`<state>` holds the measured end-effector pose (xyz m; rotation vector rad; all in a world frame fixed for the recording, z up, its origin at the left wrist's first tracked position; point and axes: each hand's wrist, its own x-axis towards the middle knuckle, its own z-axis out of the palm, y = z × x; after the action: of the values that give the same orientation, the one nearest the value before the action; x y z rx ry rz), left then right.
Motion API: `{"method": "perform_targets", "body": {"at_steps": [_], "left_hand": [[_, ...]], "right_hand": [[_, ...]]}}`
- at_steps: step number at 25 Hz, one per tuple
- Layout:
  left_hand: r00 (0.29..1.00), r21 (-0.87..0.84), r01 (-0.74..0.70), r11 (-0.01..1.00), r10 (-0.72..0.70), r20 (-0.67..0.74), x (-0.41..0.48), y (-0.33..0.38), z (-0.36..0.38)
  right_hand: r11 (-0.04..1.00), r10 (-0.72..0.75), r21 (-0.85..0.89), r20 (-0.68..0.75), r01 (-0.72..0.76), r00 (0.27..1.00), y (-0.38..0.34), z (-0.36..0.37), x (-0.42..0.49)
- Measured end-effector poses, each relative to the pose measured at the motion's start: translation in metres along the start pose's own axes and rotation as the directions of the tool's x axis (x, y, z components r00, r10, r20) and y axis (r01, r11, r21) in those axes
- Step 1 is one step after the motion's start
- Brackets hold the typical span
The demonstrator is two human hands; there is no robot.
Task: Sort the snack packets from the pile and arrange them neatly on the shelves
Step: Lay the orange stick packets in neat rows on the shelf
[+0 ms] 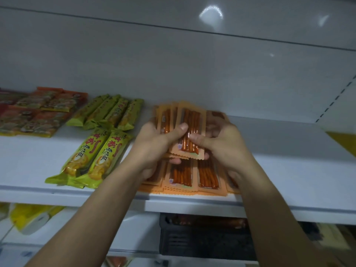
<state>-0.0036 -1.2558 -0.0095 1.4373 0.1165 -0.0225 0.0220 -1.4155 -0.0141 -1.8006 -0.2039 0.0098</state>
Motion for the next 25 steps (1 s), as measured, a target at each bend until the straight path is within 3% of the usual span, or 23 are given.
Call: {"method": "perform_targets", "body": {"at_steps": [5, 11, 15, 20, 25], "left_hand": [[0.989, -0.178, 0.092, 0.98, -0.069, 0.134, -0.004, -0.008, 0.006], [0.999, -0.102, 0.038, 0.994, -0.038, -0.002, -0.003, -0.013, 0.005], [0.996, -0.038, 0.041, 0.998, -0.044, -0.08, -0.003, -0.014, -0.005], [0.995, -0.013, 0.079, 0.997, -0.08, -0.057, -0.006, -0.017, -0.002], [0.996, -0.007, 0.083, 0.996, -0.084, -0.038, -0.004, -0.021, 0.002]], "right_hand": [[0.986, 0.122, 0.12, -0.07, -0.113, 0.99, 0.003, -0.02, -0.007], [0.963, 0.255, 0.12, -0.119, -0.241, 0.96, 0.006, -0.05, -0.027], [0.945, 0.319, -0.075, 0.016, -0.317, 0.947, 0.009, -0.053, -0.036], [0.901, 0.339, -0.278, -0.026, -0.333, 0.94, 0.017, -0.041, -0.028], [0.765, 0.25, -0.6, -0.06, -0.235, 0.966, 0.023, -0.034, -0.025]]}}
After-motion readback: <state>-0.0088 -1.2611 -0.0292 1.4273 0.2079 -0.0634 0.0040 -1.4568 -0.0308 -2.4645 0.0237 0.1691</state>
